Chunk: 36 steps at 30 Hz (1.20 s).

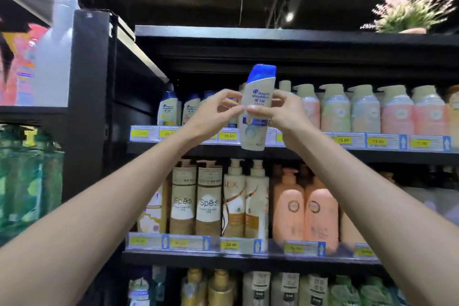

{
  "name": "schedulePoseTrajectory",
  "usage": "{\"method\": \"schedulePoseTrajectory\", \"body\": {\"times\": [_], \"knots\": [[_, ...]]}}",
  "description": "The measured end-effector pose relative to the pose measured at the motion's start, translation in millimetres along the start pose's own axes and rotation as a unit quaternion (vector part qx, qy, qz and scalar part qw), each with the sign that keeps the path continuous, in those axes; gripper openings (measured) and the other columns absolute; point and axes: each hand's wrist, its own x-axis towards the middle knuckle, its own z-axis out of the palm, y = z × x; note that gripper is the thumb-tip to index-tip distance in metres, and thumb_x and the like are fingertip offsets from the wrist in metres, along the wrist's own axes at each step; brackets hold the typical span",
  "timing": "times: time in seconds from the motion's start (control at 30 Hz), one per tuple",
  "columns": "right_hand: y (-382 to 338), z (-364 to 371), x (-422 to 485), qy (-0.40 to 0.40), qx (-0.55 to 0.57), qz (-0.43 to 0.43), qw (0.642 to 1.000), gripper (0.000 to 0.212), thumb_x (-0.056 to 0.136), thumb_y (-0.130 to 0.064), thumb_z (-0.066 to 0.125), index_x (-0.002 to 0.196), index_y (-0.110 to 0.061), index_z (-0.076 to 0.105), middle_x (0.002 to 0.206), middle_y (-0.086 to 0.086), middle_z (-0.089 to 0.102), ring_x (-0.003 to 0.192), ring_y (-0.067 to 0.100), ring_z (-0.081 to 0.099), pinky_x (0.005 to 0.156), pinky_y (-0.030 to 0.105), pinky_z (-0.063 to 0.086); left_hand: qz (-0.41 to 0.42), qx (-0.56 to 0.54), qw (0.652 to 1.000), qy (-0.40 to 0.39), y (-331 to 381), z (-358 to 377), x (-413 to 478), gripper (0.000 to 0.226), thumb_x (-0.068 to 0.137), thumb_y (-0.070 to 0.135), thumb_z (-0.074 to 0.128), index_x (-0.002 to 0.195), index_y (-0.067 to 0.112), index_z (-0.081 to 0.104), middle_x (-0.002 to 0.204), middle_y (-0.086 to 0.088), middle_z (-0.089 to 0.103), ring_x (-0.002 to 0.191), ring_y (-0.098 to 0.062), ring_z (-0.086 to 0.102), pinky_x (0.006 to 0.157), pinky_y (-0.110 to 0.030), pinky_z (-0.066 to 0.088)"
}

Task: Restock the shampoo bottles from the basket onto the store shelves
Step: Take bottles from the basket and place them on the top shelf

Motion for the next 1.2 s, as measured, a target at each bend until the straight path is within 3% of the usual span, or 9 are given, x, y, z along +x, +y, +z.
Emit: {"method": "schedulePoseTrajectory", "body": {"times": [0.07,0.17,0.27,0.4,0.6,0.7,0.8,1.0,1.2], "knots": [[-5,25,12,0.011,0.002,-0.004,1.000,0.044,0.069,-0.005,0.083,0.109,-0.002,0.067,0.100,0.011,0.073,0.087,0.021,0.070,0.068,0.030,0.057,0.009,-0.024,0.999,-0.040,1,-20,2,0.042,0.090,0.028,0.071,0.127,0.018,0.057,0.110,-0.006,0.071,0.098,-0.010,0.070,0.082,-0.024,0.056],[-10,57,26,0.037,-0.013,-0.032,0.999,0.040,0.067,-0.004,0.085,0.103,-0.004,0.067,0.099,0.013,0.072,0.084,0.020,0.069,0.068,0.031,0.057,0.029,-0.031,0.999,-0.019,-8,-40,11,0.042,0.086,0.020,0.077,0.123,0.015,0.057,0.108,-0.007,0.071,0.097,-0.015,0.071,0.082,-0.029,0.059],[-15,79,36,0.029,-0.045,-0.040,0.998,0.037,0.069,-0.004,0.083,0.101,-0.007,0.065,0.094,0.008,0.071,0.079,0.016,0.068,0.062,0.023,0.057,0.050,0.014,0.998,0.021,-23,-55,23,0.039,0.084,0.014,0.078,0.118,0.010,0.059,0.107,-0.004,0.070,0.097,-0.020,0.070,0.086,-0.038,0.058],[-14,89,52,0.007,-0.097,-0.025,0.995,0.034,0.077,-0.008,0.078,0.108,-0.007,0.063,0.100,0.009,0.070,0.082,0.015,0.066,0.058,0.017,0.052,0.041,0.043,0.997,0.048,-39,-60,37,0.039,0.084,0.021,0.078,0.118,0.014,0.059,0.105,0.002,0.069,0.092,-0.014,0.068,0.085,-0.038,0.058],[9,72,58,0.073,-0.187,0.009,0.980,0.049,0.089,-0.024,0.068,0.133,-0.010,0.052,0.122,0.006,0.059,0.110,0.020,0.059,0.081,0.031,0.054,-0.007,0.039,0.997,0.072,-66,-47,49,0.044,0.081,0.032,0.080,0.116,0.014,0.059,0.106,0.008,0.065,0.091,-0.001,0.061,0.074,-0.019,0.049],[23,61,47,0.107,-0.196,0.008,0.975,0.043,0.090,-0.018,0.066,0.130,-0.010,0.055,0.117,0.007,0.059,0.103,0.019,0.059,0.091,0.036,0.053,-0.050,0.065,0.996,0.044,-80,-34,53,0.045,0.080,0.033,0.081,0.113,0.015,0.057,0.109,0.004,0.065,0.096,-0.010,0.063,0.080,-0.029,0.053],[36,51,32,0.074,-0.233,0.030,0.969,0.033,0.088,-0.019,0.066,0.121,-0.015,0.062,0.114,0.004,0.063,0.097,0.016,0.061,0.082,0.032,0.053,-0.084,0.102,0.991,-0.012,-86,-28,59,0.046,0.076,0.039,0.082,0.109,0.014,0.060,0.105,-0.002,0.070,0.095,-0.019,0.067,0.087,-0.046,0.055],[35,44,23,0.027,-0.296,0.011,0.955,0.030,0.089,-0.019,0.065,0.118,-0.017,0.064,0.108,0.000,0.064,0.096,0.012,0.061,0.066,0.017,0.047,-0.102,0.061,0.989,-0.092,-70,-37,53,0.033,0.089,0.024,0.072,0.118,0.013,0.060,0.108,-0.005,0.072,0.096,-0.019,0.068,0.079,-0.035,0.054],[33,36,14,0.015,-0.313,-0.006,0.950,0.027,0.087,-0.012,0.063,0.114,-0.015,0.064,0.106,0.002,0.067,0.100,0.015,0.063,0.084,0.035,0.056,-0.112,0.081,0.986,-0.095,-60,-37,47,0.040,0.092,0.026,0.068,0.126,0.012,0.050,0.115,-0.007,0.067,0.101,-0.021,0.066,0.074,-0.031,0.052]]}}
